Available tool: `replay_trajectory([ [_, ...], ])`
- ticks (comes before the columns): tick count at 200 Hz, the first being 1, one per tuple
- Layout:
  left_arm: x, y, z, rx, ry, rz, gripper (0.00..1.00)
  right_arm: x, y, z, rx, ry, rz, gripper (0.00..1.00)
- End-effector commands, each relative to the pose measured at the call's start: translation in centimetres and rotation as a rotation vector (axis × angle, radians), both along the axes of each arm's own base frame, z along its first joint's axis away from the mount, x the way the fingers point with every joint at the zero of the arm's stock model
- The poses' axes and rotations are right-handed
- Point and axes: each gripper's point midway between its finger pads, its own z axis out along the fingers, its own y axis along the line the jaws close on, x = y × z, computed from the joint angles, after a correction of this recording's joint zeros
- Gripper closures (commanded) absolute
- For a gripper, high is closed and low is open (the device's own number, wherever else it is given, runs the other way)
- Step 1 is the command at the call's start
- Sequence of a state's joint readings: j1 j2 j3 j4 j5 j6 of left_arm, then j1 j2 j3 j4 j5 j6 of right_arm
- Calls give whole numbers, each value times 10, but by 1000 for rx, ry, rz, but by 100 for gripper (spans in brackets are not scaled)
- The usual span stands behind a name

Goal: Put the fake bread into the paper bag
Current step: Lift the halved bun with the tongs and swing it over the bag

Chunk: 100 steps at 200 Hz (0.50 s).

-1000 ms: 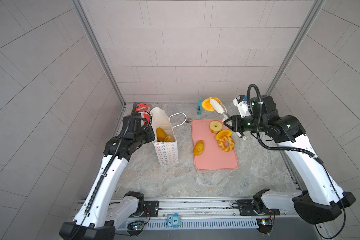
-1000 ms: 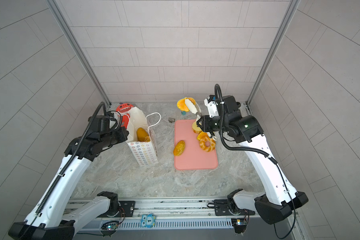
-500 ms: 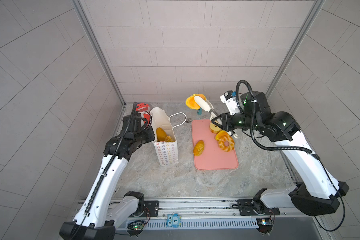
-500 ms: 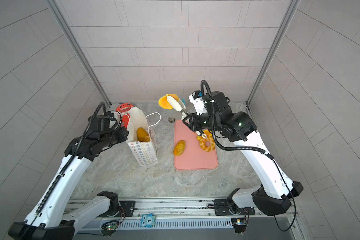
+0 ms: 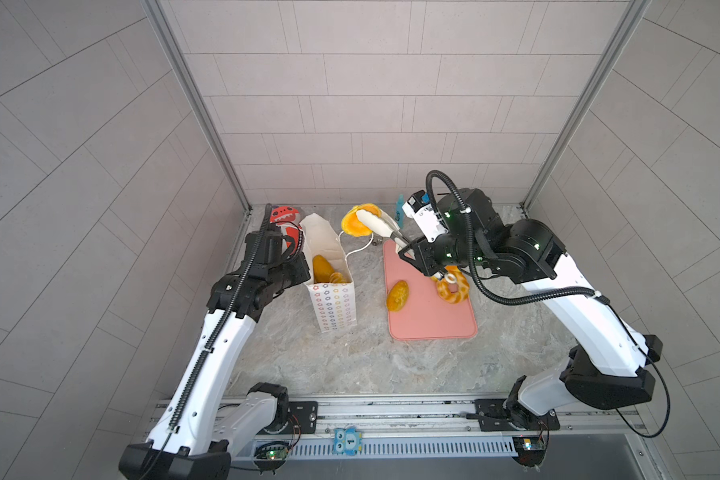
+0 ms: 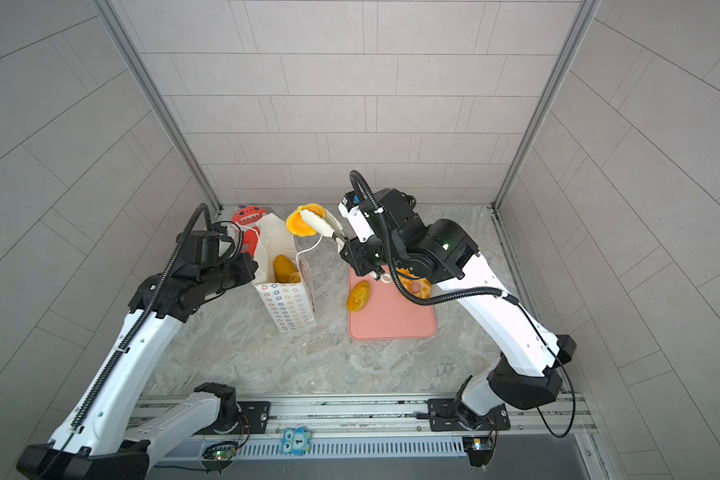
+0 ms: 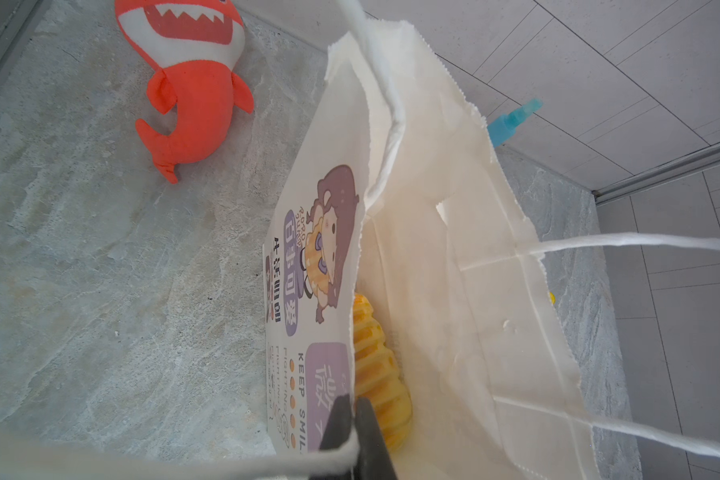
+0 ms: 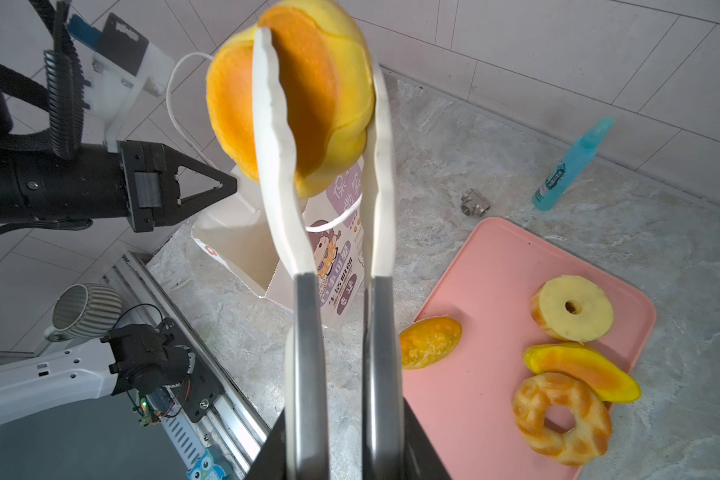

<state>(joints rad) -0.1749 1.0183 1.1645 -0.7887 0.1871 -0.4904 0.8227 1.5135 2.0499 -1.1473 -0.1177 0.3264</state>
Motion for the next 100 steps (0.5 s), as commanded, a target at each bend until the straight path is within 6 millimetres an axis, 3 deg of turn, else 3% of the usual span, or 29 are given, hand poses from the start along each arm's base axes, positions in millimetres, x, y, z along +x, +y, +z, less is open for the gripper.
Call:
replay_trajectory([
  [1, -1, 2, 8, -10, -26, 10, 94, 0, -2, 11, -35, -61, -5, 68],
  [100, -2, 2, 10, -12, -33, 9, 94, -1, 27, 0, -141, -82, 49, 68],
])
